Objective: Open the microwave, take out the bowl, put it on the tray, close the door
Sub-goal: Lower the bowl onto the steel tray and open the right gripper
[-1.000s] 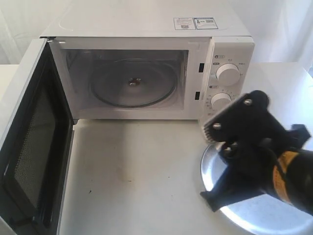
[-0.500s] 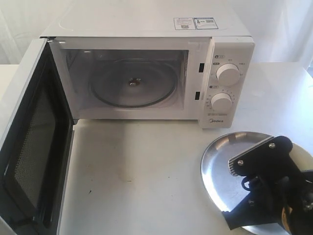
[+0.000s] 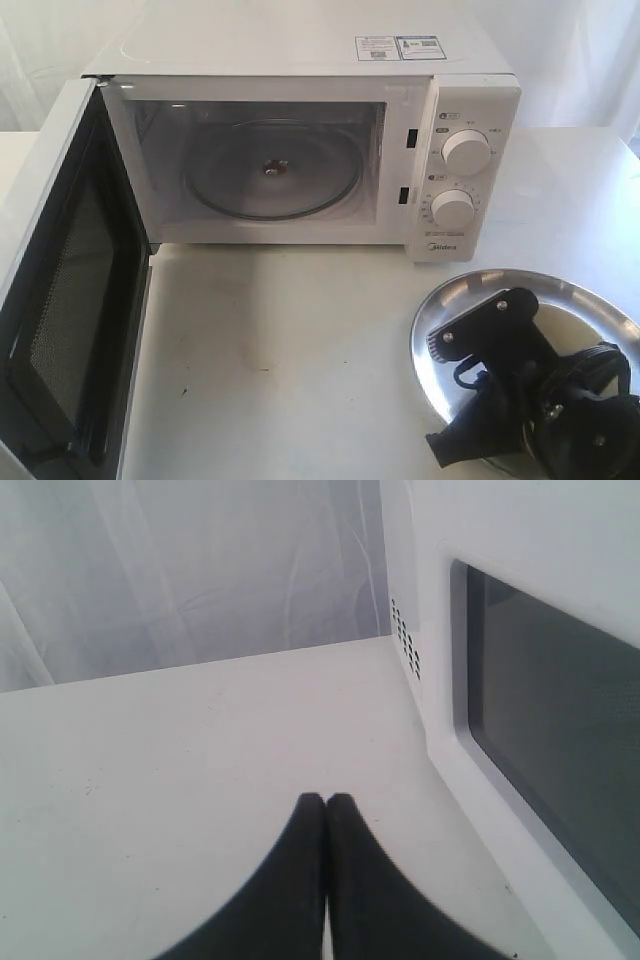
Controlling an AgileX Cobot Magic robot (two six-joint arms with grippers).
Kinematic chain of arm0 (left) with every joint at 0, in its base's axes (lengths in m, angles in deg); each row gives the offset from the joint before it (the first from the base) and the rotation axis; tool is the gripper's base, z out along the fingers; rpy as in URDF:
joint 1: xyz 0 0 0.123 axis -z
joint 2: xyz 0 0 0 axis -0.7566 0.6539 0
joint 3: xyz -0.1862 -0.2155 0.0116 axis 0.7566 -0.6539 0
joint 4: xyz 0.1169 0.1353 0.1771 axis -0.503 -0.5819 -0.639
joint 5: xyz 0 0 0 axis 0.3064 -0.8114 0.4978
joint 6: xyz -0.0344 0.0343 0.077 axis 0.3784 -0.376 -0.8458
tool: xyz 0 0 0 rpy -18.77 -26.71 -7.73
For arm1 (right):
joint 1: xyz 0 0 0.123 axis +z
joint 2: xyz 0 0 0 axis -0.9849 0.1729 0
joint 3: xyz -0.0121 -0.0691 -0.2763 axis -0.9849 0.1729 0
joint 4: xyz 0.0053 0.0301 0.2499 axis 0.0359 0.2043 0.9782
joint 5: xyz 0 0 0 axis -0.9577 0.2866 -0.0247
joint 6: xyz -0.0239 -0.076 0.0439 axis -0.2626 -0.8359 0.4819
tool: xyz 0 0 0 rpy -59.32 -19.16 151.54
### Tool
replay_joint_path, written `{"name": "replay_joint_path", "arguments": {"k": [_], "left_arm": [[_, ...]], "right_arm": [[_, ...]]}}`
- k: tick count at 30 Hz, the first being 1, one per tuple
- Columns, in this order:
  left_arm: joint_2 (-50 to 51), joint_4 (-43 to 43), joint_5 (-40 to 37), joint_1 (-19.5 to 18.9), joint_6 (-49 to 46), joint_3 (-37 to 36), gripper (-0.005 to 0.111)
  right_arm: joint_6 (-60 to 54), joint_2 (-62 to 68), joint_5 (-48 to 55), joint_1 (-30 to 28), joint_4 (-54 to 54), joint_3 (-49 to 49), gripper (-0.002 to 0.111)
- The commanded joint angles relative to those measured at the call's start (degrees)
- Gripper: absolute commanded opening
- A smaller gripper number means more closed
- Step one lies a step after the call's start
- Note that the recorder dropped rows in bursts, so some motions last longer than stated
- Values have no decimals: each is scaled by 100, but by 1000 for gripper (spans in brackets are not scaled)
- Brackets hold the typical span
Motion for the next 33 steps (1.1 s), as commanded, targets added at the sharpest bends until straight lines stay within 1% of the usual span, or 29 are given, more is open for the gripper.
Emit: {"name": "replay_joint_path", "arguments": {"k": [1,5,6,8,11,13,15,16,17,21,25,29,33], "left_arm": [[-12,44,22,7,0,16,0],[-12,44,22,7,0,16,0],[-12,44,22,7,0,16,0],[-12,44,22,7,0,16,0],[-12,44,22,7,0,16,0],[-12,44,22,7,0,16,0],[-12,44,22,7,0,16,0],[-12,44,22,7,0,16,0],[-12,44,22,7,0,16,0],[-12,44,22,7,0,16,0],[-12,44,22,7,0,16,0],[-12,44,22,7,0,16,0],[-12,44,22,7,0,16,0]], "right_arm": [[-29,7,83,-55,-95,-79,0],[-29,7,-46,-55,-95,-78,0],[82,7,235,-55,-95,-78,0],[753,7,812,-55,-95,-78,0],[797,7,897,-55,-95,-78,0],[797,7,780,-55,-95,-78,4],[785,7,581,-55,-95,-78,12],[785,7,566,-55,-95,-78,14],[776,7,566,-55,-95,-78,18],[776,7,632,-55,-95,-78,26],[752,7,788,-55,-95,-116,36],[734,7,854,-55,-95,-137,43],[575,-295,866,66,-95,-295,43]]}}
